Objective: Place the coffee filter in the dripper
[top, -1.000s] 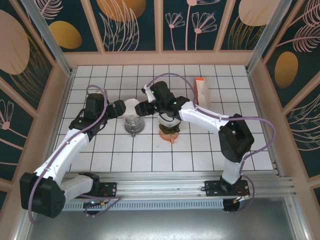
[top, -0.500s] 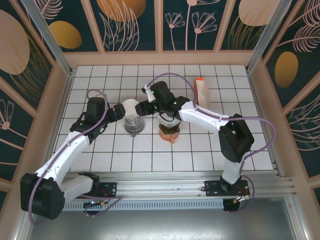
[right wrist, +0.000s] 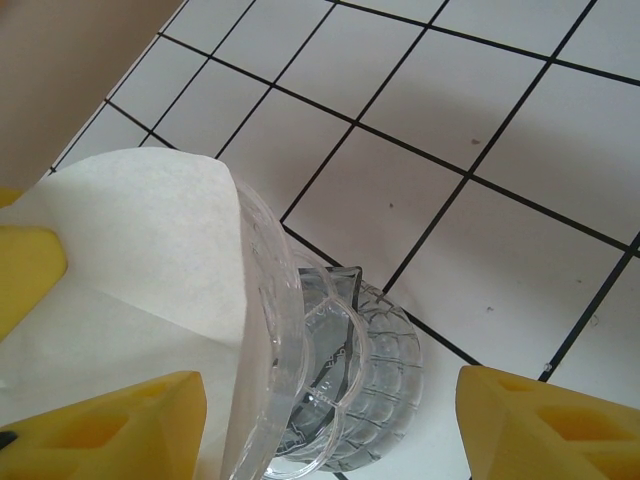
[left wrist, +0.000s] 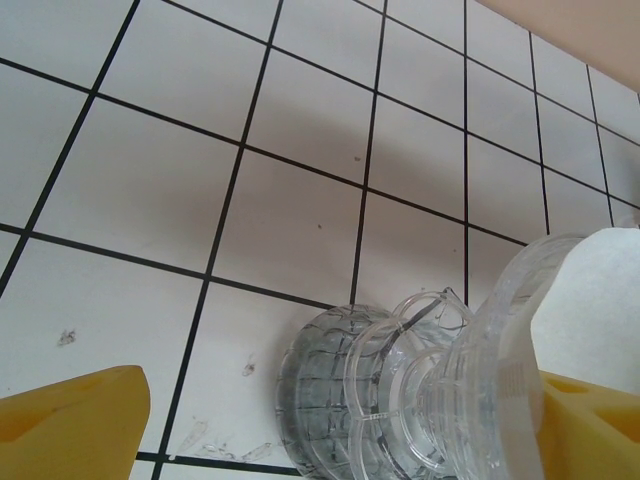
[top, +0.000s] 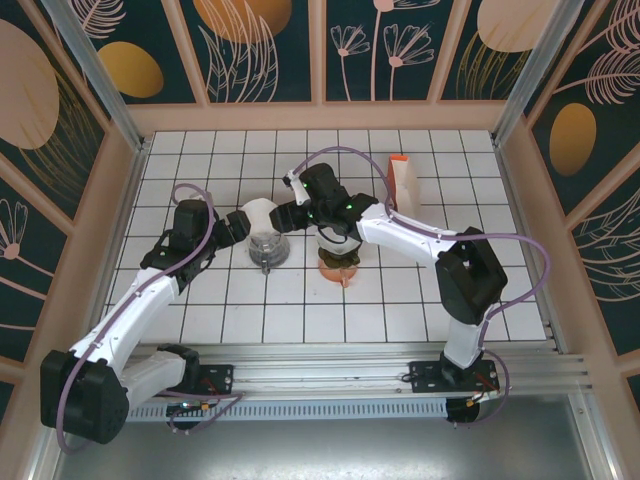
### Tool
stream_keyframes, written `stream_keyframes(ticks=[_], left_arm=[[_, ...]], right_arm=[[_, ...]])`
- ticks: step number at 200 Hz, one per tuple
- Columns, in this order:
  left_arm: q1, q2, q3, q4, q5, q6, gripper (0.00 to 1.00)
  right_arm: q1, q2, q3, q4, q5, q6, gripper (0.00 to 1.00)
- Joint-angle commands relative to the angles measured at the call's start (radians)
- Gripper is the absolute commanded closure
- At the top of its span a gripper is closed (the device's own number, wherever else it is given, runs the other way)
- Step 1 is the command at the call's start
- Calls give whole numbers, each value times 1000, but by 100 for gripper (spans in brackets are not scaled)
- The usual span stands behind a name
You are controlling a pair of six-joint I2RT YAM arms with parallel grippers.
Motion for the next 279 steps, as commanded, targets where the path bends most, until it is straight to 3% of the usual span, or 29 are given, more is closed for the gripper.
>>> stream_keyframes(ticks=[1,105,195,279], left_arm=[[7,-12,-9,16,-1,-11,10],[6,-11,-14,24,9,-17,10],[7,-9,-23,26,4,-21,10],[7,-9,-20,36,22,-25,9]], right_arm=[[0,1,28,0,14,-5,32],[-5,-103,-68,49,-32,33,31],[0,-94,-111,23,-22,16,36],[-9,-58,33,-3,8,-26,31]])
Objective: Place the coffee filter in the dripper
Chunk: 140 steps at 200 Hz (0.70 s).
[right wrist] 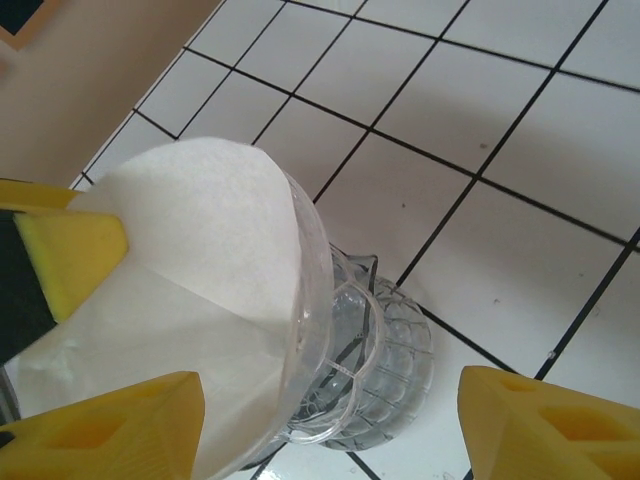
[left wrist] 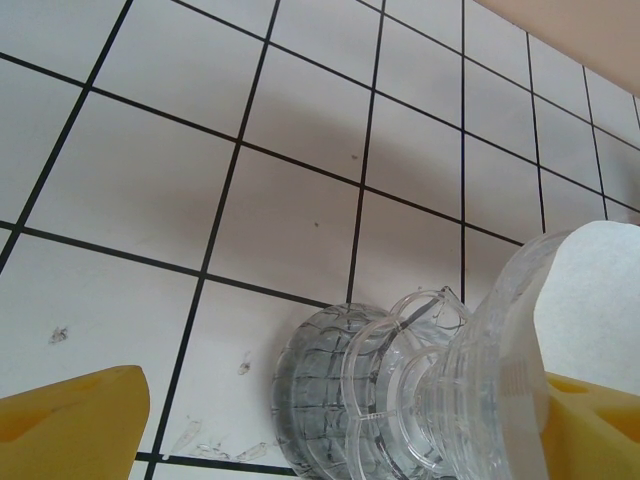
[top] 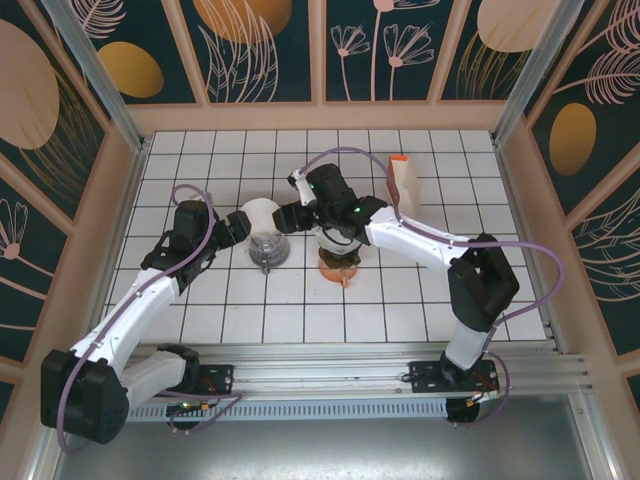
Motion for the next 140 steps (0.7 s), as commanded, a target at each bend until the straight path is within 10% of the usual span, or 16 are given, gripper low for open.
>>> stream_keyframes(ticks=[1,140], left_arm=[[7,-9,-10,23,14,-13,9],[7,-10,-10,26,17,-19,8]], right_arm=[[-7,16,76,-16,29,-30,31],[-7,106,92,-64,44,-42,46]])
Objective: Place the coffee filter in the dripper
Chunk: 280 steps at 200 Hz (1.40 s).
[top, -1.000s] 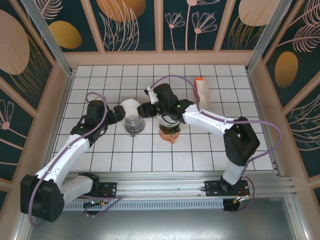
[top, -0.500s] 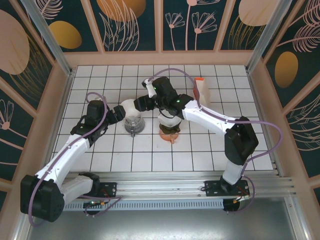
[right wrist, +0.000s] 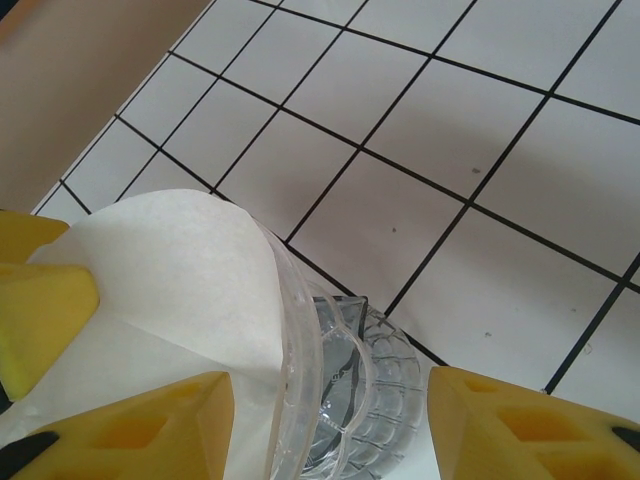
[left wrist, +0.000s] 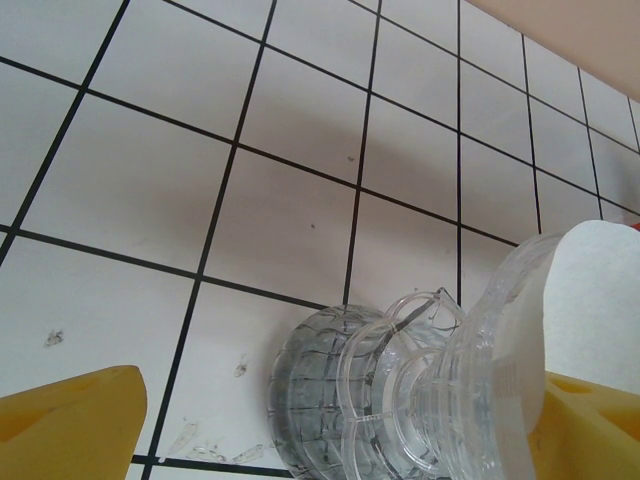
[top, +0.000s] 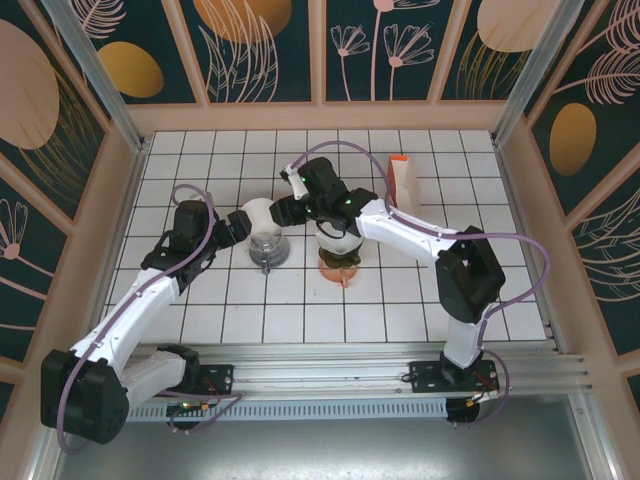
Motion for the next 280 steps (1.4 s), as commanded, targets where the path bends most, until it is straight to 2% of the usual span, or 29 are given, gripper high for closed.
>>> stream_keyframes(ticks=[1,96,209,280], left_arm=[[8,-10,-10,20,13,-17,8],[8,-61,25,17,47,-51,5],[6,-53,-14,-3,-26,-68,22],[7,-51,-29,3,-25,-73,21]], right_arm=[[-5,18,-8,-22,25,-16,46],[9,16,-7,-39,66,-37,46],[12,5,-13,-35,74,-37,44],[14,0,-18,-23,73,-33,43]])
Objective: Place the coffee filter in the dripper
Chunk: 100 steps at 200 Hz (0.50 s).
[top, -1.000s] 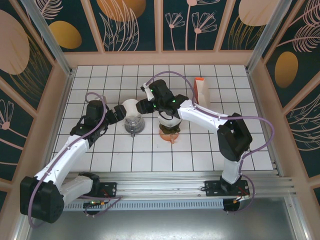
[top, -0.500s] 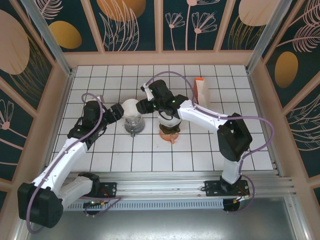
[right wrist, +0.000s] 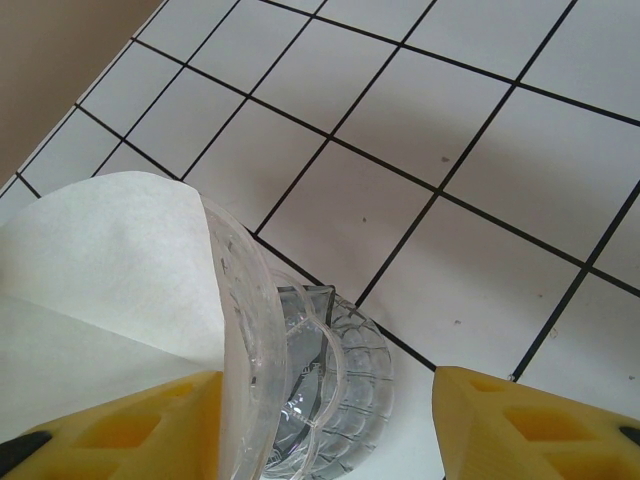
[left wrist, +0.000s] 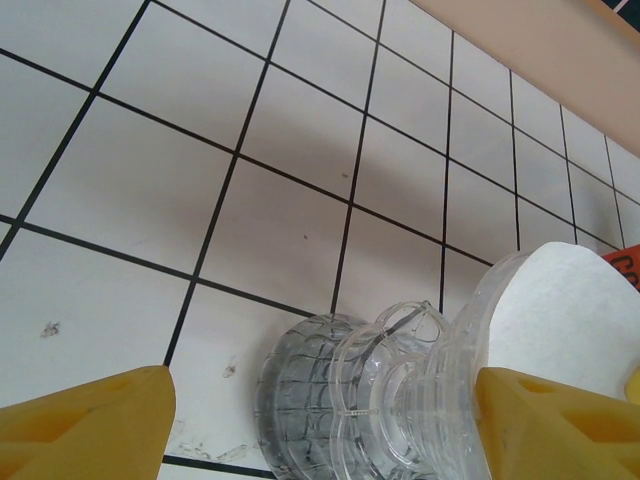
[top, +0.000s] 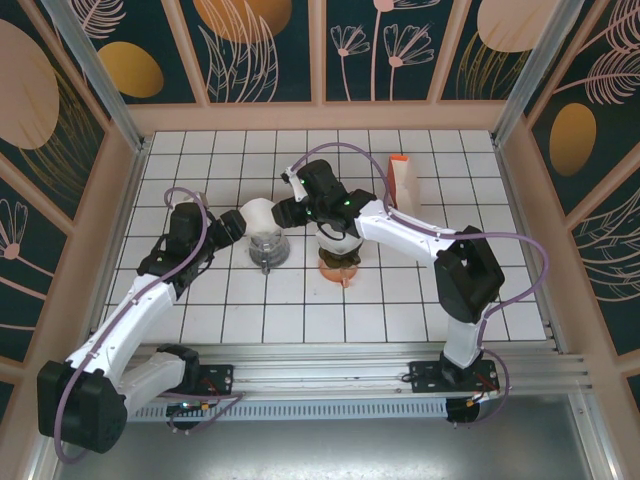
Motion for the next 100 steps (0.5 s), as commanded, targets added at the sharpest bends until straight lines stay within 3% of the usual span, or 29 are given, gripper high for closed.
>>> stream_keyframes(ticks=[1,100], left_arm=[[6,-2,-16,3,-12,-9,21],[7,-12,-24,16,2,-8,21]], right_arm=[[8,-3,-12,-5,17,-18,43],[12,-13,-7,8,26,-5,39]])
